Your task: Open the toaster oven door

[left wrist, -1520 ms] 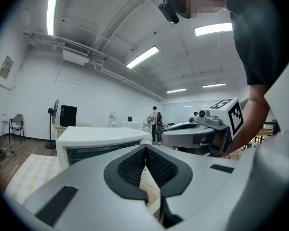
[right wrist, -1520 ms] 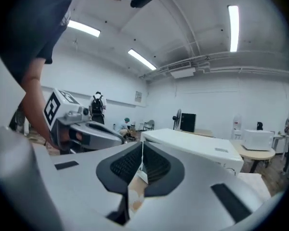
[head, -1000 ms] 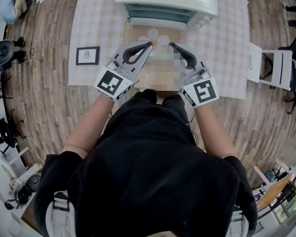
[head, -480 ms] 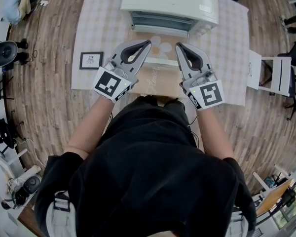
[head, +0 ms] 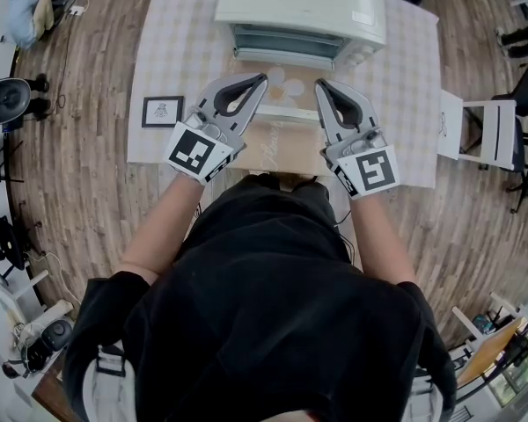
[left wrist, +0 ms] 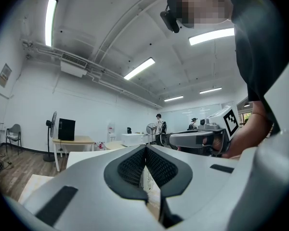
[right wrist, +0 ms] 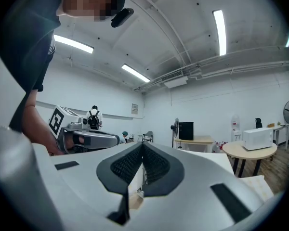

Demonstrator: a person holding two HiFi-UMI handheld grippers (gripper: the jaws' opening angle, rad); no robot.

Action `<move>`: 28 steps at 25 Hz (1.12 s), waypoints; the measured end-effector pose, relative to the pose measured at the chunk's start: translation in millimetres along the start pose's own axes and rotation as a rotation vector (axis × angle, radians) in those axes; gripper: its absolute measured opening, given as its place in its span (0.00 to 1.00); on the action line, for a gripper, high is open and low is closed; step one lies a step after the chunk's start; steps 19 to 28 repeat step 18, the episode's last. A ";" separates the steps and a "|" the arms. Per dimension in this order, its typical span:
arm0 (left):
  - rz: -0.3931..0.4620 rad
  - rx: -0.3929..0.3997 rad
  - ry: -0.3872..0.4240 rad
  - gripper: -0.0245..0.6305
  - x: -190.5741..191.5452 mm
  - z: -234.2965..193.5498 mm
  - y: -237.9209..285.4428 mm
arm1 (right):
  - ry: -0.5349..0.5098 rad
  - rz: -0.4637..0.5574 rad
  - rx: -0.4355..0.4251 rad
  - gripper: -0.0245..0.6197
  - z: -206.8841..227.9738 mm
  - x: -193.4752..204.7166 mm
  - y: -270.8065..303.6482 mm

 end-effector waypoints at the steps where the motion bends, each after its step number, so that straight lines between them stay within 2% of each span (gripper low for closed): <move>1: 0.000 0.000 0.001 0.06 -0.3 -0.2 -0.3 | 0.000 0.000 0.004 0.06 0.4 -0.1 -1.0; 28: 0.006 -0.002 0.009 0.06 -9.6 -4.8 -1.1 | -0.007 -0.003 0.036 0.06 11.8 -4.9 -7.6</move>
Point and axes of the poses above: the fingertips, and each gripper's own axes: y forward along the fingers, z to its right, x out of its underside, the point moved 5 cm from there along -y, backward along the fingers, and after that the axes turned 2 degrees about -y, right-handed, at the moved point
